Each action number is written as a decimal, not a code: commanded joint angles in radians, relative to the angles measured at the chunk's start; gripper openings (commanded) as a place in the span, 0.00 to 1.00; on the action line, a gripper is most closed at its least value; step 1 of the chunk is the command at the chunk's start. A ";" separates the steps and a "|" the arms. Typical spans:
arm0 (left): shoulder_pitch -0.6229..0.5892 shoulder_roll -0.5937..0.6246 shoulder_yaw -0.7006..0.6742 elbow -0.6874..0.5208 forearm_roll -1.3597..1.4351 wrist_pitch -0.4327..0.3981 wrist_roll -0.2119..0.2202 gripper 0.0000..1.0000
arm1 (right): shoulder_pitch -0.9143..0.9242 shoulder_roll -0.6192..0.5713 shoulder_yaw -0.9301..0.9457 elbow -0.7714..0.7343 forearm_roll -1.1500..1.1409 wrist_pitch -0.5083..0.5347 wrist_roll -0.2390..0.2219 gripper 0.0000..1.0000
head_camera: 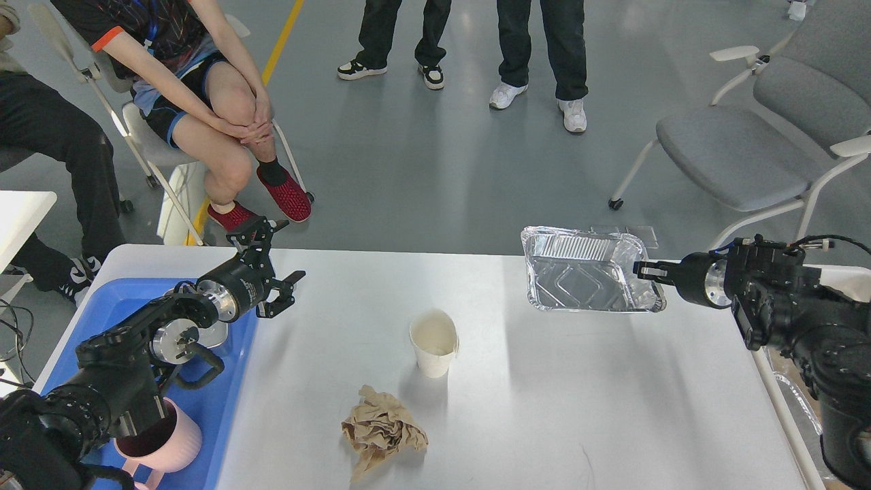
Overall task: Tidy desktop
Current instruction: 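Lift the foil tray with the right gripper and hold it up, then raise the left gripper out of the basin and away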
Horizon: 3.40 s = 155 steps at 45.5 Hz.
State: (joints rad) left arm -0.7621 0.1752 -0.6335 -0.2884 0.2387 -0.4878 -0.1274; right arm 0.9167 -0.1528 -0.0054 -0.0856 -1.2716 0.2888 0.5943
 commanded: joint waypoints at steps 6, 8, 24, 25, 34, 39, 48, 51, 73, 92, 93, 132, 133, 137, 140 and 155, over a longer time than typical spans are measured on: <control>-0.003 0.000 0.000 0.000 0.002 0.006 0.000 0.98 | 0.090 0.107 -0.048 -0.091 0.000 0.041 -0.001 0.00; -0.003 -0.002 0.000 0.000 0.002 0.008 0.000 0.98 | 0.102 0.139 -0.061 -0.117 0.000 0.046 -0.001 0.00; 0.000 -0.003 0.000 0.000 0.002 0.009 0.000 0.98 | 0.154 0.292 -0.065 -0.223 0.001 0.075 -0.002 0.00; 0.000 -0.003 0.000 0.000 0.002 0.009 0.000 0.98 | 0.156 0.298 -0.065 -0.224 0.001 0.078 0.001 0.00; -0.002 -0.006 0.000 0.000 0.002 0.011 0.000 0.98 | 0.156 0.311 -0.068 -0.227 0.023 0.112 0.009 0.00; -0.003 -0.006 0.000 0.000 0.002 0.011 0.000 0.98 | 0.156 0.326 -0.071 -0.230 0.025 0.110 0.009 0.00; -0.003 -0.008 0.000 0.000 0.002 0.018 0.002 0.97 | 0.154 0.329 -0.084 -0.230 0.029 0.122 0.019 0.00; -0.003 -0.008 0.000 0.000 0.002 0.018 0.002 0.98 | 0.142 0.320 -0.093 -0.232 0.031 0.124 0.019 0.00; -0.003 -0.006 0.001 0.002 0.004 0.022 0.009 0.98 | 0.088 0.285 -0.097 -0.328 0.040 0.148 0.019 0.00; -0.003 -0.008 0.001 0.002 0.004 0.022 0.009 0.98 | 0.071 0.372 -0.100 -0.485 0.117 0.208 0.016 0.00; -0.003 -0.008 0.001 0.003 0.004 0.022 0.009 0.98 | 0.071 0.372 -0.099 -0.485 0.117 0.208 0.015 0.00; -0.003 0.009 0.005 0.011 0.007 0.022 0.005 0.98 | 0.054 0.363 -0.102 -0.467 0.152 0.207 0.015 0.00; -0.003 0.009 0.006 0.011 0.007 0.022 0.005 0.97 | 0.054 0.363 -0.102 -0.467 0.150 0.205 0.015 0.00; 0.000 0.006 0.008 0.011 0.007 0.023 0.005 0.98 | 0.053 0.361 -0.102 -0.465 0.152 0.201 0.013 0.00; 0.000 0.004 0.011 0.011 0.008 0.028 0.003 0.98 | 0.051 0.361 -0.102 -0.465 0.152 0.201 0.013 0.00; -0.011 0.032 0.153 0.023 0.172 0.066 -0.112 0.97 | 0.050 0.361 -0.100 -0.465 0.152 0.197 0.013 0.00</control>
State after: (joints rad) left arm -0.7735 0.1867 -0.5166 -0.2763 0.3666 -0.4546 -0.1695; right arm 0.9665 0.2087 -0.1059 -0.5510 -1.1198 0.4881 0.6086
